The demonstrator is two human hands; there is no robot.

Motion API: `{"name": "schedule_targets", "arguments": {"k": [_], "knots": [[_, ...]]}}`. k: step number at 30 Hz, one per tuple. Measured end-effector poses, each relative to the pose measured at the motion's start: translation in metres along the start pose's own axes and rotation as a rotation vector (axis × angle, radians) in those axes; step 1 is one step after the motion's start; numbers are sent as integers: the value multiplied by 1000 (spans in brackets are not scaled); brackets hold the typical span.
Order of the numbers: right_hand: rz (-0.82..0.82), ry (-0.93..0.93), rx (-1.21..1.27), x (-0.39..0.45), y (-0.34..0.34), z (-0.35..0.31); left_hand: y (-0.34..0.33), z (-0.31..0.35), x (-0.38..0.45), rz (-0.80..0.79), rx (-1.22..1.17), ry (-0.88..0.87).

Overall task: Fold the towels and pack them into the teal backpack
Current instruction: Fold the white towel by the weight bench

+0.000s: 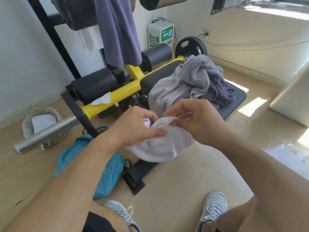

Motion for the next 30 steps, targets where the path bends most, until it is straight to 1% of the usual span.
{"name": "schedule_targets", "arguments": {"k": [2, 5, 6, 8, 11, 15, 18, 20, 22, 26, 28, 30], "knots": [[29, -6, -22, 0, 2, 2, 0, -3, 2, 15, 21, 16], [25, -25, -82, 2, 2, 4, -1, -4, 3, 37, 22, -6], [47, -38, -93, 2, 2, 4, 0, -4, 3, 34, 10, -9], [103, -67, -107, 2, 1, 5, 0, -3, 4, -2, -13, -29], [125, -87, -142, 2, -4, 6, -1, -1, 2, -43, -34, -84], [195, -124, -171, 2, -2, 7, -2, -4, 2, 33, -16, -58], [130, -184, -55, 2, -3, 5, 0, -5, 2, 107, -71, -22], [52, -210, -61, 0, -9, 4, 2, -5, 2, 121, -125, 3], [12, -212, -75, -2, -14, 1, 0, -3, 1, 116, -155, -1], [5, -217, -112, -2, -17, 1, -6, -1, 0, 103, -160, -9], [32, -217, -184, -1, -18, 2, -9, -1, 1, 68, -155, 8], [74, -176, -265, -1, -20, 2, -9, -1, 2, 62, -153, 9]]}}
Point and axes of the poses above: each hand's wrist, its own x-axis towards the middle knuckle, its own y-axis out of the back of the hand, z = x × y, the point moved 2 cm from there along x, towards the middle knuckle, and after that the axes turned 15 degrees about y, right-handed, at the moved point
